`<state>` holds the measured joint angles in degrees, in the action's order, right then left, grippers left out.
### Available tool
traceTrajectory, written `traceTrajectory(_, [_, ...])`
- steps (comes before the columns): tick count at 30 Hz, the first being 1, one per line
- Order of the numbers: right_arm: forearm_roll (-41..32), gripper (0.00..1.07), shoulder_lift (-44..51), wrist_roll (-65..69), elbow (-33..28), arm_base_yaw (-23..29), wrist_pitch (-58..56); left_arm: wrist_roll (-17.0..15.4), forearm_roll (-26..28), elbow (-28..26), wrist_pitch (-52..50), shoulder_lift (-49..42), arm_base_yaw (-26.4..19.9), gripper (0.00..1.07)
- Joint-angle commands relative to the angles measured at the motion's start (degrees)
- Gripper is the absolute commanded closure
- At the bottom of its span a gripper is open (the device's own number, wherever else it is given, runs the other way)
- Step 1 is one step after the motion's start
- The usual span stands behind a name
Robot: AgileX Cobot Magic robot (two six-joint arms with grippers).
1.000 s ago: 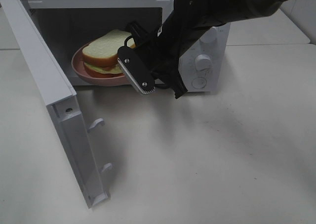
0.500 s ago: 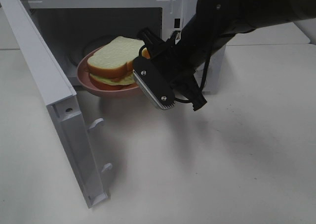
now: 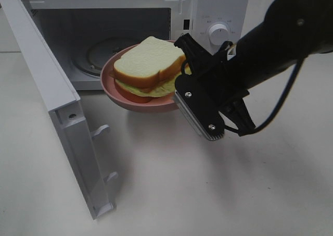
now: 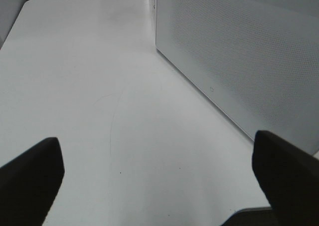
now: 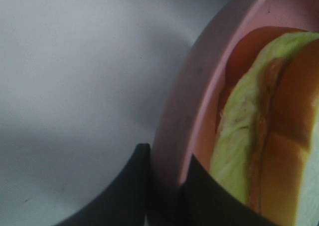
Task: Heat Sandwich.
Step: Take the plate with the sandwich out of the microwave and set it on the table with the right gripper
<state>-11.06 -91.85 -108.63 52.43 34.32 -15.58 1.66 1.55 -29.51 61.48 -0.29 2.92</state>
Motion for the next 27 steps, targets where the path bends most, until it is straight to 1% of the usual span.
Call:
traceTrajectory(1, [-0.69, 1.07, 4.47, 1.6, -3.44, 0.17, 2.64, -0.4, 0.4, 0.06, -0.23, -0.34, -0.23, 0.1])
traceTrajectory(3, [-0.69, 1.07, 7.56, 3.15, -6.3, 0.57, 2.64, -0.4, 0.4, 0.06, -0.23, -0.34, -0.23, 0.1])
traceTrajectory(8, [-0.69, 1.07, 10.66, 4.13, -9.17, 0.57, 2.41, -0.4, 0.4, 0.06, -0.23, -0.34, -0.23, 0.1])
traceTrajectory(12, [-0.69, 1.07, 17.42, 6.42, -15.07, 0.57, 2.46, -0.4, 0.4, 0.06, -0.23, -0.34, -0.23, 0.1])
traceTrajectory(14, [-0.69, 1.07, 18.45, 6.7, -15.76, 0.57, 2.41, -0.4, 0.4, 0.06, -0.23, -0.34, -0.23, 0.1])
traceTrajectory(20, [-0.4, 1.07, 26.93, 10.08, -20.86, 0.57, 2.18, -0.4, 0.4, 0.06, -0.23, -0.34, -0.23, 0.1])
traceTrajectory(24, [0.0, 1.07, 30.42, 11.06, -22.35, 0.57, 1.49, -0.4, 0.4, 0.06, -0.23, -0.34, -0.23, 0.1])
traceTrajectory(25, [0.0, 1.07, 32.83, 11.06, -23.38, 0.57, 0.34, -0.4, 0.4, 0.06, -0.23, -0.34, -0.23, 0.1])
traceTrajectory(27, [0.0, 1.07, 33.75, 11.06, -23.89, 0.57, -0.06, -0.4, 0.4, 0.06, -0.23, -0.34, -0.23, 0.1])
